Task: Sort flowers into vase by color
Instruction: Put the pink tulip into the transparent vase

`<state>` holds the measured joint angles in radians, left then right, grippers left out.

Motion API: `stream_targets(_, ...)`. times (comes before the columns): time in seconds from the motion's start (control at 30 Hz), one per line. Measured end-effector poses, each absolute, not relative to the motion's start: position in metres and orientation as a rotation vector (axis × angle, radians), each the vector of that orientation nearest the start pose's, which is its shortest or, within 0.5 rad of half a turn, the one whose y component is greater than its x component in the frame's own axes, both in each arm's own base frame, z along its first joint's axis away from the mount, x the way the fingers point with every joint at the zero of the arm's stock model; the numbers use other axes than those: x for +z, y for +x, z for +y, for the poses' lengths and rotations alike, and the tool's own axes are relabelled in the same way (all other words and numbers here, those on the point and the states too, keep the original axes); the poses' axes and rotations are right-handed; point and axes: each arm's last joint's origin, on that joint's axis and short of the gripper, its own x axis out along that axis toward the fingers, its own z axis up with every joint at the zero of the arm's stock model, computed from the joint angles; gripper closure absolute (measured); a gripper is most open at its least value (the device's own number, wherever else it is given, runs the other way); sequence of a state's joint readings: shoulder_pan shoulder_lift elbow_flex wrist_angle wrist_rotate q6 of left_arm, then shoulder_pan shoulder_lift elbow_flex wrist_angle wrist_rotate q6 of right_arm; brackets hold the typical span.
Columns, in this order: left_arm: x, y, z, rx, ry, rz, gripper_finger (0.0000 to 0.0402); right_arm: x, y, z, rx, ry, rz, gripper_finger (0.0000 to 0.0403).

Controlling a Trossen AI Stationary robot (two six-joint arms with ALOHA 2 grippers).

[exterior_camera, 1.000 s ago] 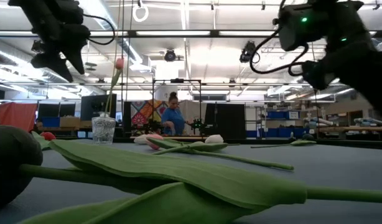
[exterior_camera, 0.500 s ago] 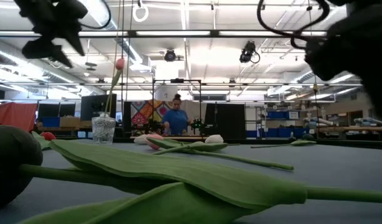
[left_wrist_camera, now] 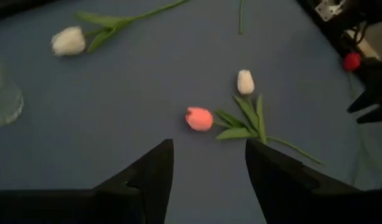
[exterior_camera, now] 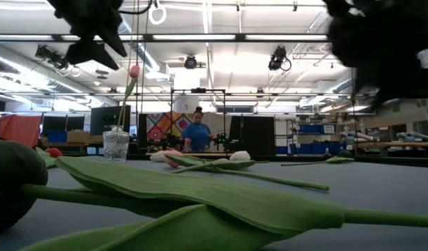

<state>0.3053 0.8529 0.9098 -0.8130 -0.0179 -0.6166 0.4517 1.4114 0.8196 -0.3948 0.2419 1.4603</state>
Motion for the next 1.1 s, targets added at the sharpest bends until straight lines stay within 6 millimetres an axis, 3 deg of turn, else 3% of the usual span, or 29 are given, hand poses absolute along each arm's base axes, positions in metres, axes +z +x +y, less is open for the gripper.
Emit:
stream_targets(0.1,0.307,0.166,0.050,0.509,-0.644,0.623,0.0198,0.197,0.274,0.091,-0.402,0.834,0.700,0.0251)
stream_targets(0.23,0.306,0.182,0.049,0.463,-0.644,0.597,0.0198,0.183,0.313,0.058,-0.316,0.756,0.641,0.0251)
stream_targets(0.4,0.302,0.186,0.042,0.429,-0.637,0.640,0.0198,0.172,0.354,0.032,-0.317,0.625,0.668,0.0252)
stream_targets(0.57,0.300,0.184,0.036,0.417,-0.652,0.673,0.0198,0.178,0.403,0.019,-0.198,0.489,0.659,0.0252)
stream_targets(0.67,0.299,0.184,0.031,0.410,-0.668,0.689,0.0198,0.179,0.429,0.009,-0.226,0.422,0.684,0.0252)
stream_targets(0.87,0.296,0.181,0.025,0.402,-0.674,0.746,0.0198,0.167,0.452,-0.015,-0.458,0.367,0.805,0.0252)
stream_targets(1.1,0.293,0.179,0.023,0.409,-0.670,0.784,0.0198,0.149,0.463,-0.021,-0.402,0.410,0.925,0.0252)
